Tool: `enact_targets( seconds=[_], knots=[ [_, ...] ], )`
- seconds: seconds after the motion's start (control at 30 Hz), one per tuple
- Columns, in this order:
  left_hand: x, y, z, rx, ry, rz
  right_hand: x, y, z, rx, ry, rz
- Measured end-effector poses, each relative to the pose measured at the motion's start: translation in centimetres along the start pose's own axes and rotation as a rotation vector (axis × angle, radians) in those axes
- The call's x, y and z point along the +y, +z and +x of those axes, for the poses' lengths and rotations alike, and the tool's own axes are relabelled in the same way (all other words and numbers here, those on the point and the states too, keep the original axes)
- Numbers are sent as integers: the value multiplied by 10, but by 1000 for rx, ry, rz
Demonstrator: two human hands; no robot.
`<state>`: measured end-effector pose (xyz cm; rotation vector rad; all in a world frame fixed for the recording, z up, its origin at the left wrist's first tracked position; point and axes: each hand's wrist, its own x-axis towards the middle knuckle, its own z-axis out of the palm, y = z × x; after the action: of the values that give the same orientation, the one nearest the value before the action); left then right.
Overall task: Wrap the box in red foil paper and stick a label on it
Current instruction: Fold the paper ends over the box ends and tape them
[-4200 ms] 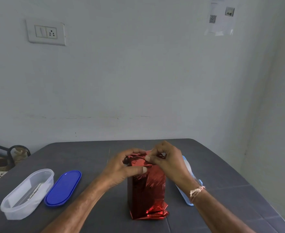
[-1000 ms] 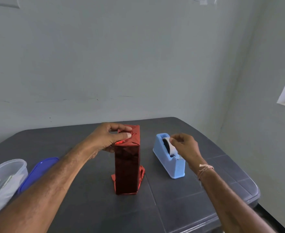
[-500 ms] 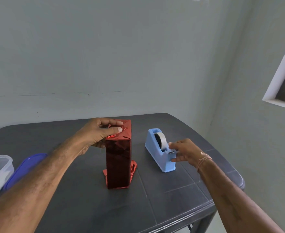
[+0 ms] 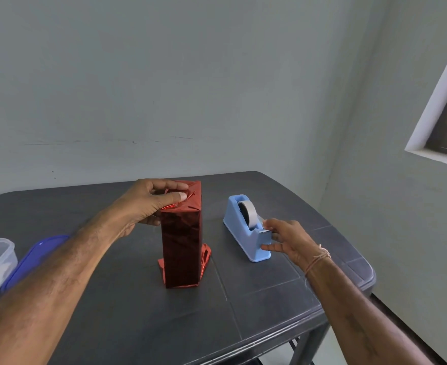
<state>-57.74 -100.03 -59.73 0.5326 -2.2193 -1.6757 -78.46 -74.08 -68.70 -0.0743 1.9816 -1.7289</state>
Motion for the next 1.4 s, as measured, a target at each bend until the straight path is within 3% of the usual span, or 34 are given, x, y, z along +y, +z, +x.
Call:
enact_targets(
  seconds=[0.8, 1.0, 1.13, 1.23, 1.3, 1.4],
  knots=[
    [3, 2, -4, 20, -11, 14, 57, 3, -14, 64, -244, 222],
    [2, 2, -4, 27, -16, 28, 85, 9, -1, 249, -202, 72],
    [2, 3, -4, 22, -14, 35, 90, 7, -9, 222, -147, 88],
    [1, 8, -6, 7, -5, 33, 81, 7, -29, 256, -263, 45],
    [0, 13, -6, -5, 2, 35, 61, 6, -46, 185, -374, 22],
    [-1, 12, -6, -5, 20, 25, 0, 17, -69, -120, -442, -126]
  ],
)
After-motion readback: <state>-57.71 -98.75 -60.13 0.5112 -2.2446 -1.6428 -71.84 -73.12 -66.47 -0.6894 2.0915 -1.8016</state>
